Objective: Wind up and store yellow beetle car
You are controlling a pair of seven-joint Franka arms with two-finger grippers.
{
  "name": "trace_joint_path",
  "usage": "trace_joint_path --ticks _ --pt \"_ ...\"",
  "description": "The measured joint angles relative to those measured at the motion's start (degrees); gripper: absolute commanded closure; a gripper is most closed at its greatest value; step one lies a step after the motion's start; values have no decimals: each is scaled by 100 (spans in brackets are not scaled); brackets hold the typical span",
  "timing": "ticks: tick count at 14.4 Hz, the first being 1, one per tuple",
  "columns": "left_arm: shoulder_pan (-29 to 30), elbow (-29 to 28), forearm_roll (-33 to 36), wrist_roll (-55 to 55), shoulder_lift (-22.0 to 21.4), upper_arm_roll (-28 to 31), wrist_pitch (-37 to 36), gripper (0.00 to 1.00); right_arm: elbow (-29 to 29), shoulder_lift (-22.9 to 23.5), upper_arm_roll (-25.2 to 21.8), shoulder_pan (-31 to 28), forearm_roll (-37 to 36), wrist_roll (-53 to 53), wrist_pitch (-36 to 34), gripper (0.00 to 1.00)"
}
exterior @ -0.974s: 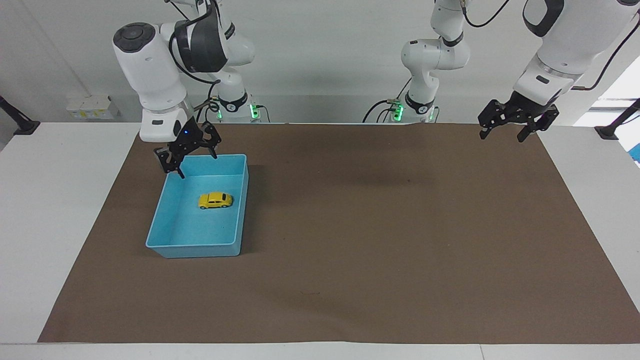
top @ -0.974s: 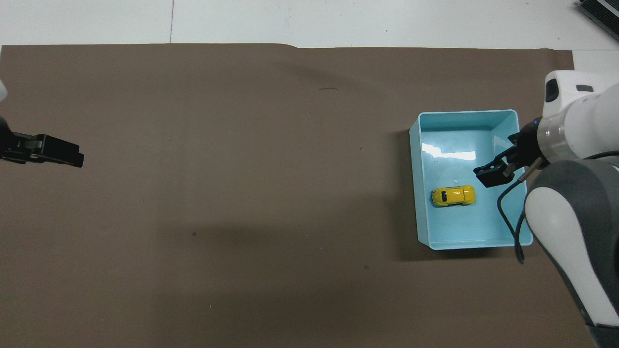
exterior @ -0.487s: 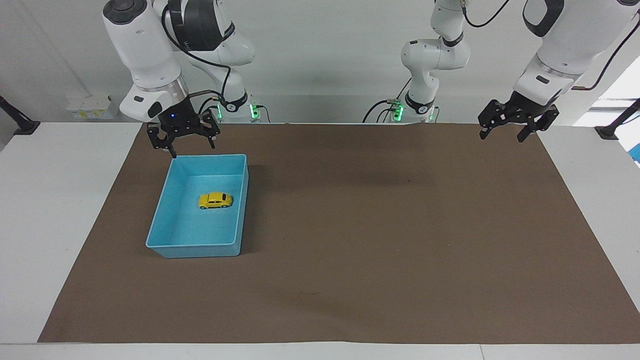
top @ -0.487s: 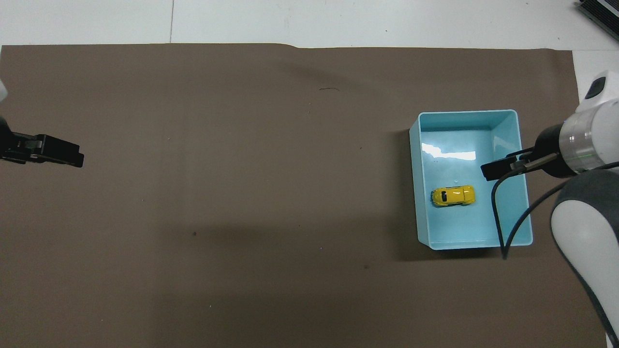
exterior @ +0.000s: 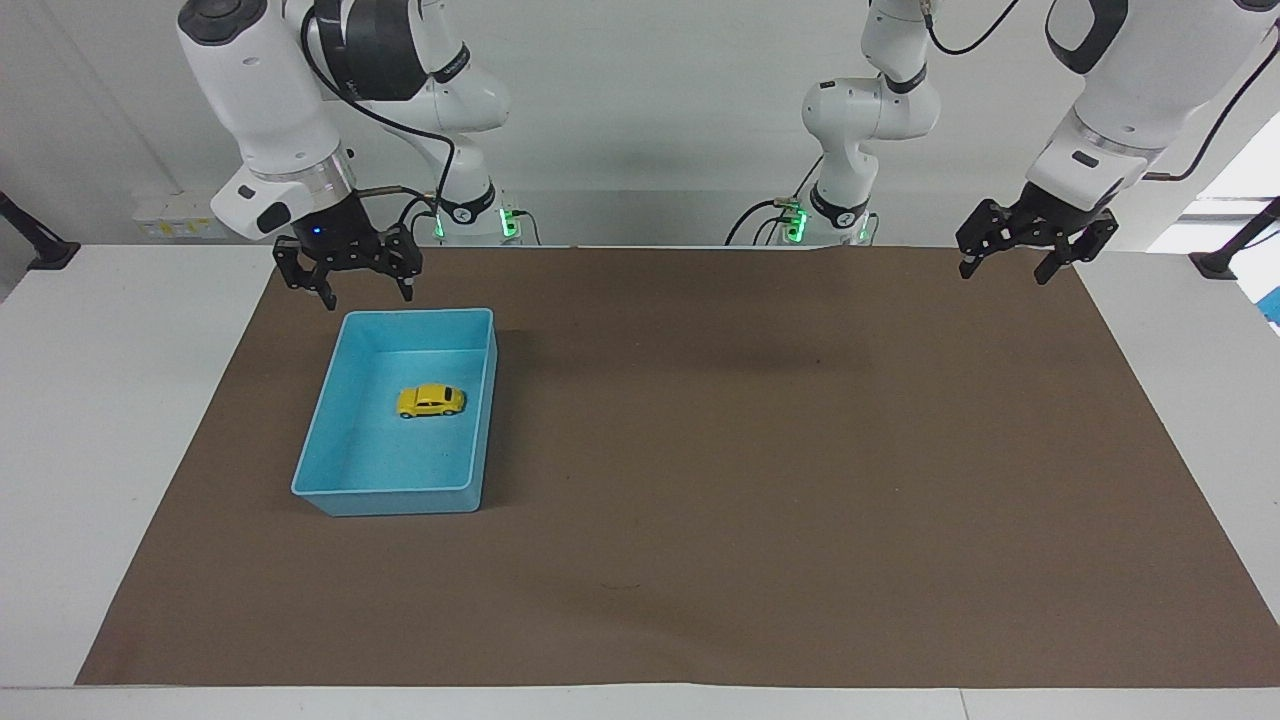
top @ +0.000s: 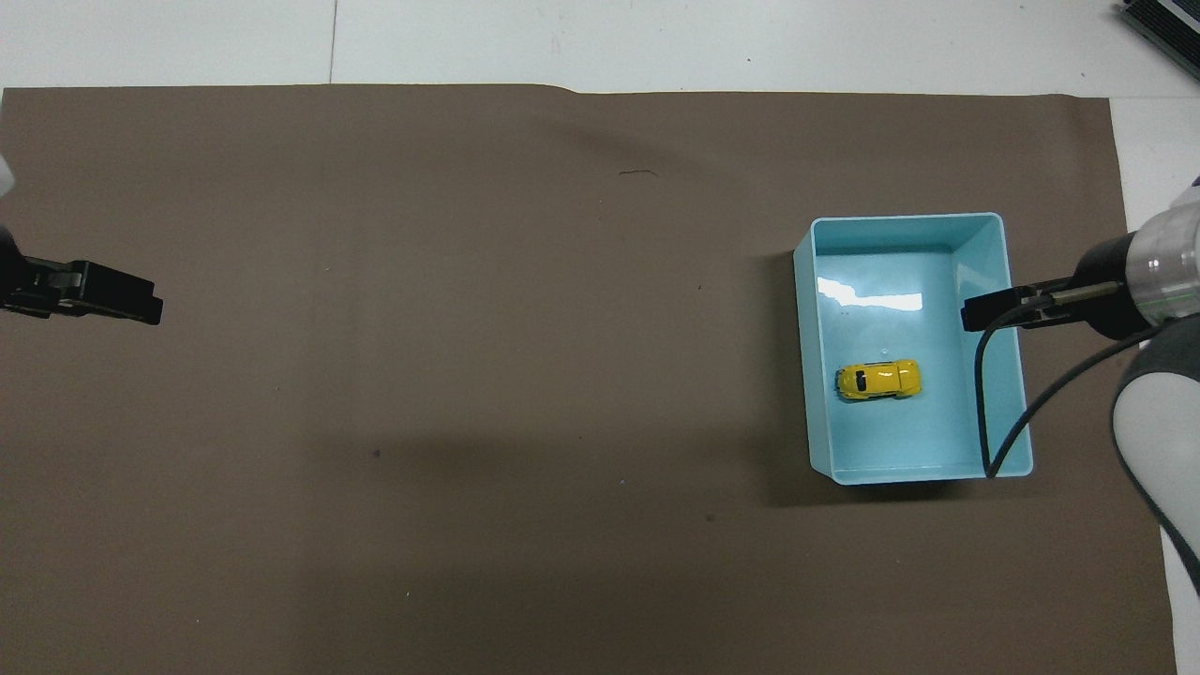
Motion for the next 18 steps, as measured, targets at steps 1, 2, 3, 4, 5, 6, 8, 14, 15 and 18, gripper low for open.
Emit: trace_joint_path --ticks 1,2,3,4,5,6,8,14,15,18 --pt "0 0 0 0 0 0 0 0 18 0 -10 -13 19 44 0 0" --pt "0 0 0 0 0 0 0 0 35 0 -14 -16 69 105 0 0" --pt "0 0 0 0 0 0 0 0 48 0 -12 -16 119 160 0 0" --pt "0 0 0 0 0 0 0 0 56 1 -10 -16 144 227 0 0" --pt "0 0 0 0 0 0 0 0 62 4 -10 -15 161 276 0 0" --pt "0 0 0 0 0 0 0 0 67 8 -10 -16 170 303 1 0" --pt "0 0 0 0 0 0 0 0 77 10 -9 -15 177 314 2 0" --pt "0 0 0 0 0 0 0 0 84 10 -9 -16 178 315 2 0" --pt "0 0 0 0 0 0 0 0 84 10 -9 -16 178 315 2 0" --pt "0 0 0 0 0 0 0 0 84 10 -11 -16 178 315 2 0"
